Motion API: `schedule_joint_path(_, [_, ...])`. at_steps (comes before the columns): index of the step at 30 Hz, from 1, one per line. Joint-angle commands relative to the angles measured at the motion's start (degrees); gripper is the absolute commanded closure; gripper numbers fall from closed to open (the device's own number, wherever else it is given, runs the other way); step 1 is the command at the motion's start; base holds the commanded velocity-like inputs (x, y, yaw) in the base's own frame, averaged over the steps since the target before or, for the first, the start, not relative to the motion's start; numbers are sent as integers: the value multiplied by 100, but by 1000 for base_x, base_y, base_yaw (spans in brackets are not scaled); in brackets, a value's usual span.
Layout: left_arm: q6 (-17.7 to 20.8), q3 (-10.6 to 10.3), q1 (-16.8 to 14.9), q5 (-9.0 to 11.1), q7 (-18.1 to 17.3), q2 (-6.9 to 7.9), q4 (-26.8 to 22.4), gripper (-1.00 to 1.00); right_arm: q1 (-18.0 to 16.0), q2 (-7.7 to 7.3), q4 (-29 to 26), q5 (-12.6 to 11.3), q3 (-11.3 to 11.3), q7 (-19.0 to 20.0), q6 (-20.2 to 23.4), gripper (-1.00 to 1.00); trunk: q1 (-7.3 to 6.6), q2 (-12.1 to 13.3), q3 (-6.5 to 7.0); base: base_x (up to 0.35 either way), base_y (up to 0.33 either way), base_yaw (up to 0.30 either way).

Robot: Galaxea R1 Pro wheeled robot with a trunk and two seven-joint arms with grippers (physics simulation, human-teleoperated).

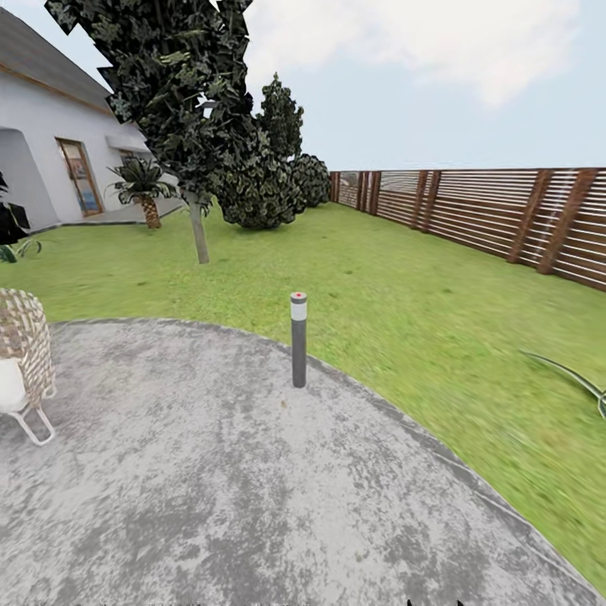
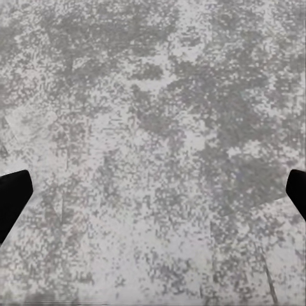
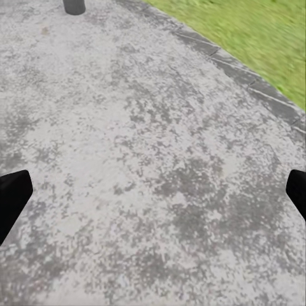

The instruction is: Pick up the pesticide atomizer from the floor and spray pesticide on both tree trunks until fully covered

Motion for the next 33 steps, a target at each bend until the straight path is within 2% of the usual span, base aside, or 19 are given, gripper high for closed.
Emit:
schedule_joint_path(1, [-20,2,-5,16,8,0,6,-100,-2,0,2,13,2,-22,-16,-100,-1,-3,-13,0,0,185])
schedule_joint_path(14, [-20,8,-5,24,12,2,6,-100,-2,0,2,13,2,-22,-23,-100,263,-484,-320,0,0,190])
schedule_joint_path(25, [-11,23,-5,30,18,16,6,-100,-1,0,2,13,10,-22,-23,-100,505,-925,-538,0,0,263])
schedule_joint_path(30, [-11,243,-5,26,14,18,6,-100,-2,0,2,13,4,-22,-23,-100,614,-1126,-628,0,0,278])
schedule_joint_path(33, [-11,305,-5,23,12,16,6,-100,-2,0,2,13,3,-22,-23,-100,680,-1246,-682,0,0,279])
